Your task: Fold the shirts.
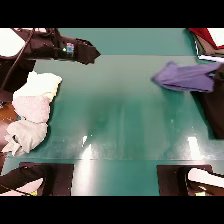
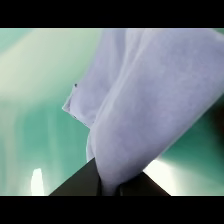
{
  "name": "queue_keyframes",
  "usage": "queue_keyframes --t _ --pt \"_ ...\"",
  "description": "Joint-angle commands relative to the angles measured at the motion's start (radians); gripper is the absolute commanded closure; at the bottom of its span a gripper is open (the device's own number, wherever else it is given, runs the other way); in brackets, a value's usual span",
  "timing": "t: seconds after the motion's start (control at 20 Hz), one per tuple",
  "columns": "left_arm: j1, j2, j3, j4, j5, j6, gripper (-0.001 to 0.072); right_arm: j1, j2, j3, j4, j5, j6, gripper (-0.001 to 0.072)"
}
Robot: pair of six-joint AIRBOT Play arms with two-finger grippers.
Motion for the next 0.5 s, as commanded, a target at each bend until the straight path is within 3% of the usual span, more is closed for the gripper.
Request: queue_keyframes --t 0.0,0.45 --pt "-0.049 -0.001 0.000 0.011 0.034 0.000 0.0681 -0.153 0.011 -0.001 0.006 -0.111 -0.015 0.0697" --pt "-0.049 -0.034 0.000 0.032 -0.026 -0.007 0.0681 -0.193 -0.021 0.264 0.003 -0.105 -0.029 0.0697"
